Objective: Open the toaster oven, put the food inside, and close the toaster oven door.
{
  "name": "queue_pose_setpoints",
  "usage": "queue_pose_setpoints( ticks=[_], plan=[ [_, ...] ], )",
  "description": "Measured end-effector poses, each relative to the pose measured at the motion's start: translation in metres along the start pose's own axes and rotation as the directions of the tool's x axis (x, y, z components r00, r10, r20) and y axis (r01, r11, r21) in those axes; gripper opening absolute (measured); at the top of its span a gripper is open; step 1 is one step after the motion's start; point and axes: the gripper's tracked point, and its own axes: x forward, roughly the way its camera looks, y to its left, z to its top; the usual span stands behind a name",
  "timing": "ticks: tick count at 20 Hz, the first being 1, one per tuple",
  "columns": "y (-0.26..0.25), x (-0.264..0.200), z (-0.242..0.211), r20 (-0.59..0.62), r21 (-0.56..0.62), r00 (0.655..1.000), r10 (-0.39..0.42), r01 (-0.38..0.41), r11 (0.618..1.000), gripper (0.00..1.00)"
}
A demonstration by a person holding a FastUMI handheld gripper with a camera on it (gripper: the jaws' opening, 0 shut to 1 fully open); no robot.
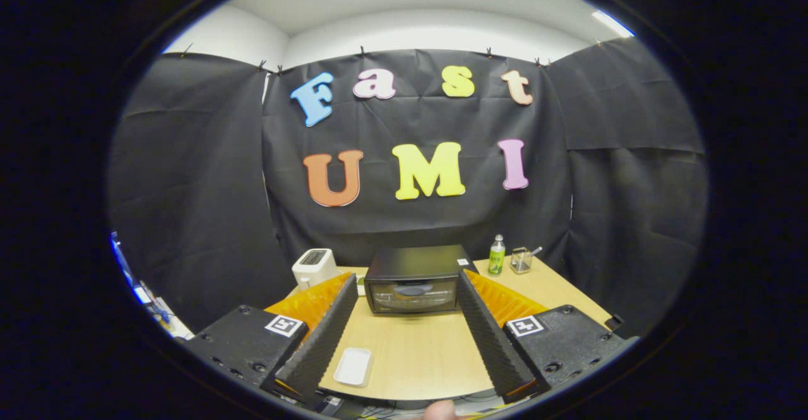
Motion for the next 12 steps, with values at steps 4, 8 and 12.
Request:
queue_pose_setpoints(
  ticks=[4, 8, 12],
  plan=[
    [0.008, 0.001, -0.004, -0.009, -0.007, 1.000, 0.016, -0.016, 1.000, 1.00],
    [0.013, 0.002, -0.008, -0.020, 0.013, 0.999, 0.032, -0.031, 0.999, 1.00],
    [0.014, 0.007, -0.013, -0.029, 0.021, 0.999, 0.027, -0.027, 0.999, 1.00]
  ],
)
